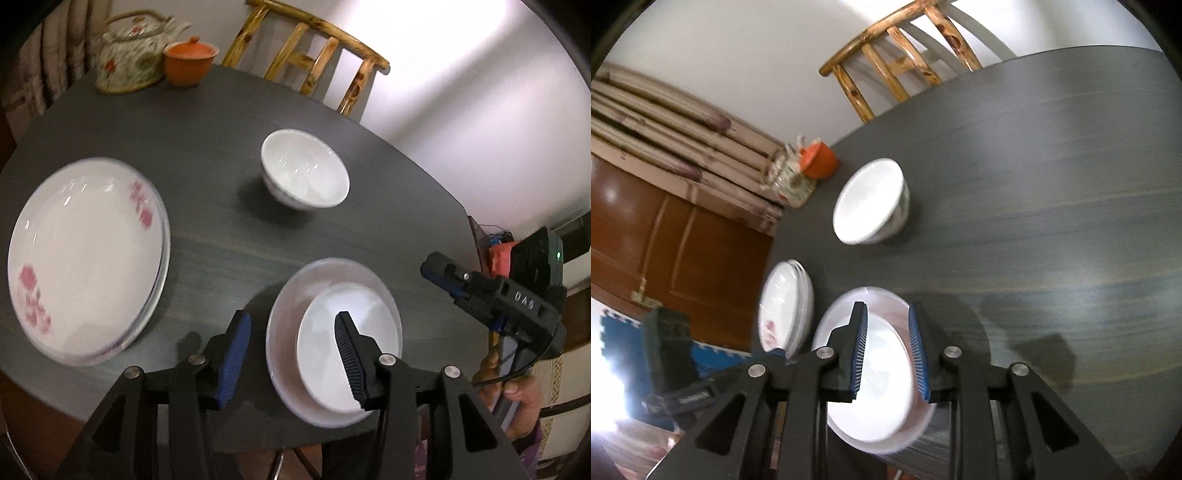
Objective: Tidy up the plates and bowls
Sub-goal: 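Open the right tool and grasp the small white bowl's rim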
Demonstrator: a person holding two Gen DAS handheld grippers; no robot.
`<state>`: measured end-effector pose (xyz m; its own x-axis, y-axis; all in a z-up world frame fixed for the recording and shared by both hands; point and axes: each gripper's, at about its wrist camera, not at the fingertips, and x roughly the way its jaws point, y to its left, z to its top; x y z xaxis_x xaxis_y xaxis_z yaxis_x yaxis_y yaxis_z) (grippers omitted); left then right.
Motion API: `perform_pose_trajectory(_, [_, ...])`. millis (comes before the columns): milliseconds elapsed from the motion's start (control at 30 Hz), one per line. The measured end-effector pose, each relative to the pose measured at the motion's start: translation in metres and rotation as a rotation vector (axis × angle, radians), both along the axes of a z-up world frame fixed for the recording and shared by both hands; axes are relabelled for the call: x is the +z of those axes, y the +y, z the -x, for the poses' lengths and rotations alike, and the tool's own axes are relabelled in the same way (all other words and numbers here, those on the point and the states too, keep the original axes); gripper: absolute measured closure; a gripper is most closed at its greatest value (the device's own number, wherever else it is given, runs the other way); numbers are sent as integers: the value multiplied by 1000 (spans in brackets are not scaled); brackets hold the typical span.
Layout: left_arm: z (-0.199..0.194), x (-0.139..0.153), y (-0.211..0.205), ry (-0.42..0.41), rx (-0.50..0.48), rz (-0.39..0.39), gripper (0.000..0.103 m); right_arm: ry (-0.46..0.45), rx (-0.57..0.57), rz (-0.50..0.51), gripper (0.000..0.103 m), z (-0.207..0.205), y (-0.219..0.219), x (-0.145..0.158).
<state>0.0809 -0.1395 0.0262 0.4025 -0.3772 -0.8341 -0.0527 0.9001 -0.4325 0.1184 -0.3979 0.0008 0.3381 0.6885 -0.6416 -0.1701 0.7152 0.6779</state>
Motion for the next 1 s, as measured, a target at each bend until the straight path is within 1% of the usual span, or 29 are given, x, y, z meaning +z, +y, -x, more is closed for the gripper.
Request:
perform_pose_trajectory(67, [-9, 1, 0, -11, 0, 6, 55, 5, -1, -13, 79, -11, 2, 4])
perform_pose_trajectory(133, [-22, -1, 2, -11, 14, 18, 55, 12, 13, -18, 77, -24, 6, 5])
perform_pose_trajectory(267, [-48, -4, 13, -1, 56, 99, 55, 31, 14, -11, 75, -48, 13, 3])
perform_pose_trajectory(367, [-71, -7, 17, 12, 78, 129, 54, 49, 9, -17, 73, -67, 17, 1])
perform_pose_trajectory(433, [-84, -9, 17, 24, 89, 117, 54, 56, 2, -2, 73, -79, 22, -2])
perform_pose_trajectory(500, [-97, -11, 16, 26, 90, 122, 54, 72, 6, 2, 73, -91, 27, -6])
perform_pose_trajectory(567, [-107, -12, 15, 30, 92, 101, 54, 88, 0, 14, 73, -102, 31, -11])
perform_pose_trajectory(600, [-112, -13, 17, 32, 98, 100, 54, 93, 5, 11, 73, -105, 33, -13])
perform_pose_trajectory(667, [-121, -16, 18, 40, 94, 123, 54, 107, 9, 11, 73, -113, 37, -17])
perform_pose_trajectory(700, [-125, -17, 18, 46, 98, 108, 54, 108, 8, 17, 73, -116, 38, -19])
perform_pose_trajectory(767, [-129, -20, 19, 57, 99, 83, 54, 112, 9, 28, 73, -122, 41, -22])
perform_pose_trajectory(867, [-136, -29, 21, 91, 106, 82, 54, 130, 17, 44, 73, -131, 45, -29])
perform_pose_trajectory(933, [-139, -33, 23, 99, 105, 89, 54, 141, 20, 57, 73, -135, 47, -34])
perform_pose_trajectory(1000, [-140, -35, 24, 95, 112, 79, 54, 146, 24, 62, 73, -140, 50, -39])
